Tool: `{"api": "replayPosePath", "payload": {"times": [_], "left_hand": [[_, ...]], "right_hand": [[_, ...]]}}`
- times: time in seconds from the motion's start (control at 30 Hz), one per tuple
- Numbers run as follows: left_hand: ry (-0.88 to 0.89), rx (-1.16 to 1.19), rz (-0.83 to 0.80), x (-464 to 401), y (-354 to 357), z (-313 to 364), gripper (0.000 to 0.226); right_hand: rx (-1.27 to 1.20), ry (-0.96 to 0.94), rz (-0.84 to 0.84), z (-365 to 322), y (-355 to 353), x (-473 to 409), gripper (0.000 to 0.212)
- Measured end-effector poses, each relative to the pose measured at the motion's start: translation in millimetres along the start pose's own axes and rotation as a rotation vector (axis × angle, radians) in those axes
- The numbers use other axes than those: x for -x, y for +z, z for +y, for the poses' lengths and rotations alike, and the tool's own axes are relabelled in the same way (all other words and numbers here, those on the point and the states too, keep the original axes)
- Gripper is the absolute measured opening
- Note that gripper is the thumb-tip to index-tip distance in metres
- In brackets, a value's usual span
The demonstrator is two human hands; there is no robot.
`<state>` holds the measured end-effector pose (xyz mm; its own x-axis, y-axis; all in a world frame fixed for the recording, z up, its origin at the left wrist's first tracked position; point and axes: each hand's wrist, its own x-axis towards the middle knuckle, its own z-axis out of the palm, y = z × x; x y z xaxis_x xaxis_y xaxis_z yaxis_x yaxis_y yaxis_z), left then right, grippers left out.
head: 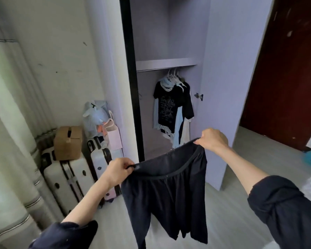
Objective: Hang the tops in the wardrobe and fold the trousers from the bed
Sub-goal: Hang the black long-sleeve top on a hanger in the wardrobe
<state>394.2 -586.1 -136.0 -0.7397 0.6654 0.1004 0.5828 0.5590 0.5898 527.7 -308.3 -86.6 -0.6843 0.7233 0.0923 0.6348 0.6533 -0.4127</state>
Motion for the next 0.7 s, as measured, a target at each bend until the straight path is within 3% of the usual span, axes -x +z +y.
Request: {"api": "replayPosePath", "payload": {"times": [0.13,0.27,0.43,0.57,0.7], "left_hand": [[0.091,0.040,-0.060,-57,22,0,0.016],[0.107,0.070,-0.110,-105,58,2,0.014],[0.188,-0.002,-0.136,-162,93,1,0.019],[0.151,0.032,-0.168,-215,125,8,0.020],[0.016,0.155,-0.076,-274,152,20,0.023]], "right_hand": [[0.021,0.086,0.000,6,20,-37,0.035],[-0.099,0.186,-0.096,29,38,-64,0.048],[-0.184,0.175,-0.086,59,69,-98,0.025],[-0.234,0.214,-0.131,88,85,-155,0.021],[-0.268,0.227,-0.152,116,102,-220,0.019]]}}
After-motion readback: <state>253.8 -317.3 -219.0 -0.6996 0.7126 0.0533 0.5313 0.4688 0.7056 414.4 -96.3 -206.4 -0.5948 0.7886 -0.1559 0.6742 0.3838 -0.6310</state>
